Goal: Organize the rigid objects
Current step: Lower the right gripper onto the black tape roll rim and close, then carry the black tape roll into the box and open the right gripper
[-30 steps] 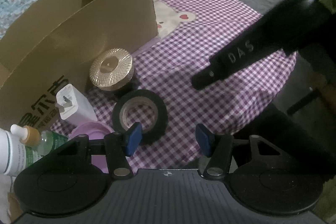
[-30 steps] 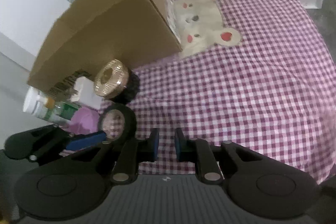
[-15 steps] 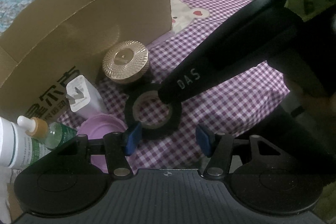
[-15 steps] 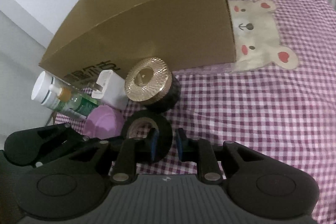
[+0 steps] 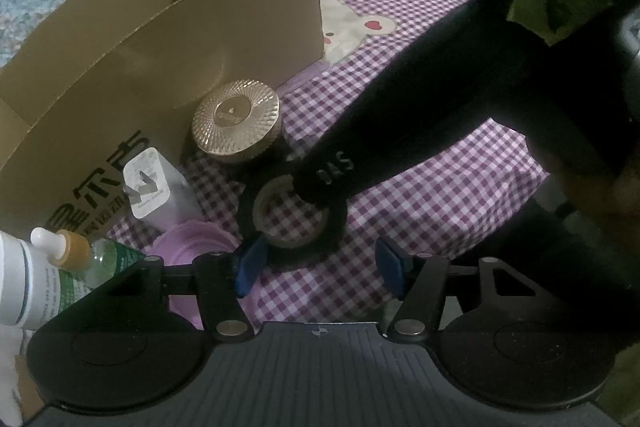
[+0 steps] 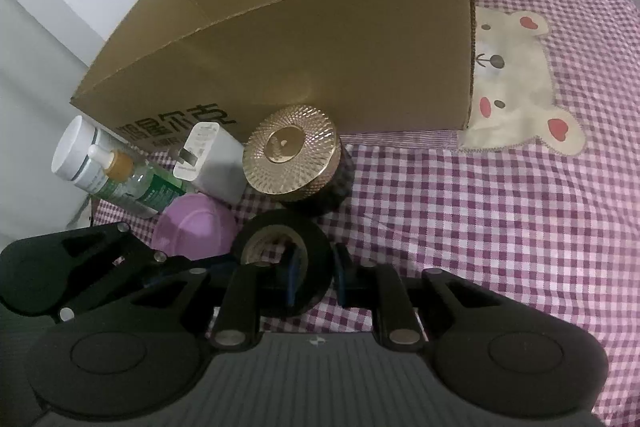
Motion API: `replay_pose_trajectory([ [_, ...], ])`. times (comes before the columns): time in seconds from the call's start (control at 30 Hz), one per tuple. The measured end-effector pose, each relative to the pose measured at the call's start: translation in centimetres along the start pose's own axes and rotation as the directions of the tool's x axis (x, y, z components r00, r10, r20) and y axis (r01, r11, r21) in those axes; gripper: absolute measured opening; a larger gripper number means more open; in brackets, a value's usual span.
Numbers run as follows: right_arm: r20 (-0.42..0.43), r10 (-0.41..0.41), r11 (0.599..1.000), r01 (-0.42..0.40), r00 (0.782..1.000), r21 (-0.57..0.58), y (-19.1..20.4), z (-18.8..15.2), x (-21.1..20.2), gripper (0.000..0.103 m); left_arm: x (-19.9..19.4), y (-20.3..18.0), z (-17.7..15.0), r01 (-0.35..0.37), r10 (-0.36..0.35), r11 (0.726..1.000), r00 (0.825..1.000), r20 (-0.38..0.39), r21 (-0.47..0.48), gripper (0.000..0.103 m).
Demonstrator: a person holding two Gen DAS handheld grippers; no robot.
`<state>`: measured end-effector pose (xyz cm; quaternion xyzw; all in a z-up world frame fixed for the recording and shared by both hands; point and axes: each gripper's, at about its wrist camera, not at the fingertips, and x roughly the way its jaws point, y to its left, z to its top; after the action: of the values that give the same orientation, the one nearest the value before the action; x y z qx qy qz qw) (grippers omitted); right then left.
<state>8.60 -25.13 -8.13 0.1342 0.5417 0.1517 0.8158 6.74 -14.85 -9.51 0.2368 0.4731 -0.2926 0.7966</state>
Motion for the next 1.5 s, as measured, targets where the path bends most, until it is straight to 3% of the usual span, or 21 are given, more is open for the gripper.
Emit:
replay_pose_trajectory([
  [0.37, 0.037, -0.028, 0.994, 0.024, 0.999, 0.11, -3.9, -1.8, -2.1, 0.018, -0.4, -0.6, 0.8, 0.021, -0.022, 0.998, 1.0, 0.023, 0.051, 0.06],
  [0.6, 0.041, -0.005, 0.99, 0.0, 0.999, 0.14, -5.3, -2.3, -2.6, 0.018, 1.3, -1.5, 1.9, 0.048, -0.047, 0.994, 0.999, -0.019, 0.099, 0.061],
  [0.8, 0.027, -0.01, 0.994, 0.007, 1.0, 0.113, -4.9, -2.2, -2.5, 0.02, 2.0, -1.5, 2.6, 0.08, -0.078, 0.992, 0.997, -0.024, 0.094, 0.062],
  [1.07, 0.016, 0.055, 0.981, -0.057, 0.998, 0.187, -6.0, -2.2, -2.1, 0.021, 2.4, -1.4, 3.1, 0.102, -0.1, 0.991, 0.995, -0.026, 0.091, 0.071],
  [1.2, 0.03, 0.042, 0.983, -0.047, 0.999, 0.179, -5.6, -2.6, -2.3, 0.02, 2.9, -1.3, 3.4, 0.117, -0.116, 0.99, 0.993, -0.025, 0.076, 0.074],
  [1.5, 0.062, -0.009, 0.992, 0.001, 0.998, 0.129, -4.4, -3.0, -2.0, 0.019, 2.9, -1.0, 3.4, 0.102, -0.103, 0.994, 0.995, 0.003, 0.024, 0.066],
])
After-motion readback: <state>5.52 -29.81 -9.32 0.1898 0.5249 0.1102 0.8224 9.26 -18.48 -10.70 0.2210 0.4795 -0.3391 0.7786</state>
